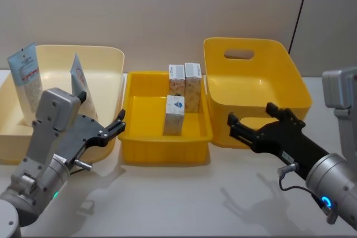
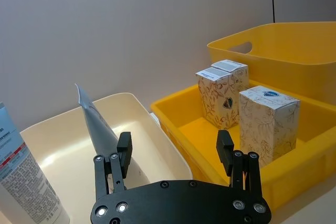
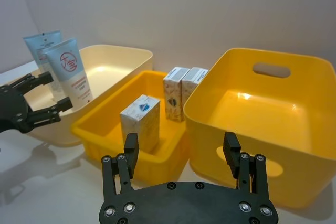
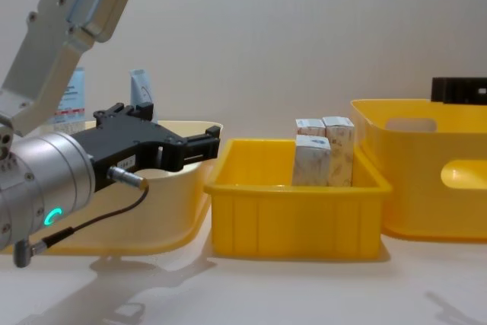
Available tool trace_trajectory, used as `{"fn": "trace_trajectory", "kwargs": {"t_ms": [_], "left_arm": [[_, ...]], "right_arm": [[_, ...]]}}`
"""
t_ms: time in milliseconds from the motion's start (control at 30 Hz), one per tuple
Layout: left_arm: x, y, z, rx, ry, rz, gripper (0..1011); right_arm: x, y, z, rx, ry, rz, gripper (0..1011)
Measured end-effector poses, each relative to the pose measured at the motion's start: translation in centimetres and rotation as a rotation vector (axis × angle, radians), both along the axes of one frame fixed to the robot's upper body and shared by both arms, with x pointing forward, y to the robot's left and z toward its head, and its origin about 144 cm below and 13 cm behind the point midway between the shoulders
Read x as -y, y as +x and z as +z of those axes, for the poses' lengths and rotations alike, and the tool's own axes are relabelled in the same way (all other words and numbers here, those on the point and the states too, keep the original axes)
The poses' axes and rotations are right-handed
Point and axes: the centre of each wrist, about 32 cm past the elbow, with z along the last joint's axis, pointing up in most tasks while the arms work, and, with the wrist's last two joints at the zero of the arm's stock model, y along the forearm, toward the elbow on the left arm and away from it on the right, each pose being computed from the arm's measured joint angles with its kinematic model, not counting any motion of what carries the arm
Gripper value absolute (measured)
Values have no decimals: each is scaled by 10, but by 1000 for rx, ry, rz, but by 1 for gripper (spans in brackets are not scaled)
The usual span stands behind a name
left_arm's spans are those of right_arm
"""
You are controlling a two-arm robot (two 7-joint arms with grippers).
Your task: Bimanual collaborative sorting of washing and personal care products
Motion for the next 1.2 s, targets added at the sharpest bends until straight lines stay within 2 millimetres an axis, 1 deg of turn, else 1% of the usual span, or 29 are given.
{"fn": "trace_trajectory", "kwargs": {"t_ms": [133, 333, 433, 567, 900, 1200], "left_arm": [[0, 0, 0, 0, 0, 0, 1003], [0, 0, 0, 0, 0, 0, 1004], [0, 0, 0, 0, 0, 0, 1002], [0, 0, 0, 0, 0, 0, 1002], [0, 0, 0, 0, 0, 0, 1004], [0, 0, 0, 0, 0, 0, 1003]], "right_arm": [[-4, -2, 2, -27, -4, 17, 1001], [-16, 3, 1, -48, -23, 44, 1001], [-25, 9, -3, -49, -42, 56, 1001], [-32, 15, -6, -41, -56, 59, 1001], [-61, 35, -17, -13, -77, 45, 1001], [-82, 45, -23, -39, -80, 18, 1001]]}}
